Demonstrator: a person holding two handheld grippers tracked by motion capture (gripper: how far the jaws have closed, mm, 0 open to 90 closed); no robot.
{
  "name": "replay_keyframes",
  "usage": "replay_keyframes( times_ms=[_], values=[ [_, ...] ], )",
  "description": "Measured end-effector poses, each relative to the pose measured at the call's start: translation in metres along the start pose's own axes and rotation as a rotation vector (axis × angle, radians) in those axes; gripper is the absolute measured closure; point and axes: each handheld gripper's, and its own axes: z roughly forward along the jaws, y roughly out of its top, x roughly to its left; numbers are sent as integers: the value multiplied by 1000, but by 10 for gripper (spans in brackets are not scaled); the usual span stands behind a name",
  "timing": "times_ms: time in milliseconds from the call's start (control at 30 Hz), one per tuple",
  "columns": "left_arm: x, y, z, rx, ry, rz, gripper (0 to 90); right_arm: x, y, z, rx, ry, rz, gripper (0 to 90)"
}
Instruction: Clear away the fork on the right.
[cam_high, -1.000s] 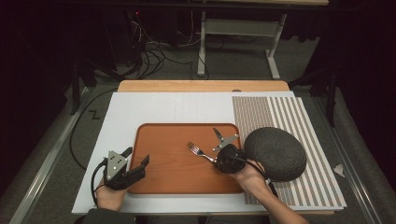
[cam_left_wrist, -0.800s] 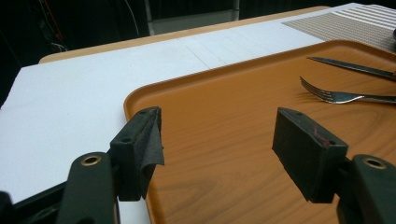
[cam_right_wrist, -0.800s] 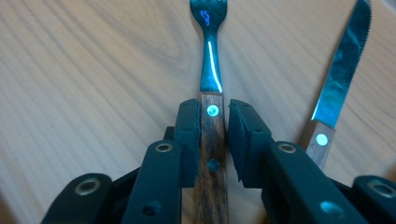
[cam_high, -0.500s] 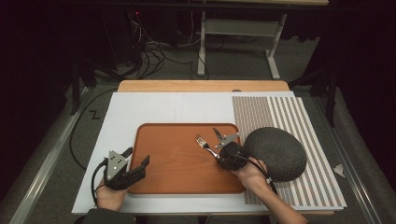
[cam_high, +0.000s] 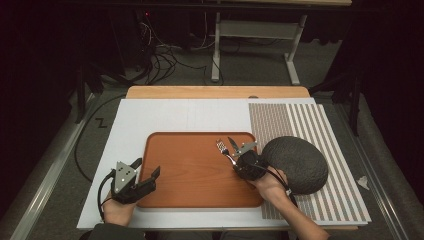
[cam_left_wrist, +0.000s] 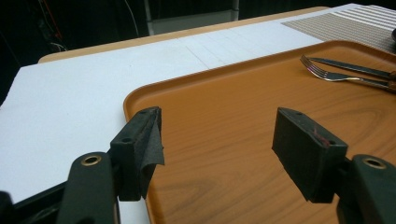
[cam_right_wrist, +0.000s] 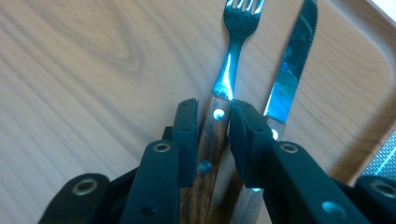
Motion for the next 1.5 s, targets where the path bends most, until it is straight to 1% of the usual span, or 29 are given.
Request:
replay_keyframes(
  times_ms=[233,500,667,767,867,967,1100,1167,1233,1500],
  values=[
    [0,0,0,1,0,0,330,-4,-1,1,-9,-6,30,739],
    [0,0,0,0,0,-1,330,-4,-2,1,-15,-13,31,733],
    [1,0,0,-2,-3,-7,330,-4,-3,1,-21,1,33,699],
    [1,0,0,-3,-7,-10,330,-4,-3,0,-26,9,36,662],
    [2,0,0,-1,-7,-10,330,-4,-4,-3,-44,7,42,631],
    [2,0,0,-3,-7,-12,330,-5,-6,-8,-63,19,48,605],
    [2,0,1,-2,-11,-10,330,-7,-9,-13,-95,36,61,602],
    [2,0,1,-1,-11,-10,330,-7,-11,-15,-107,35,62,574],
    [2,0,1,-1,-12,-10,330,-8,-13,-18,-120,49,70,574],
    [2,0,1,1,-14,-8,330,-12,-23,-27,-187,58,89,530]
  ],
)
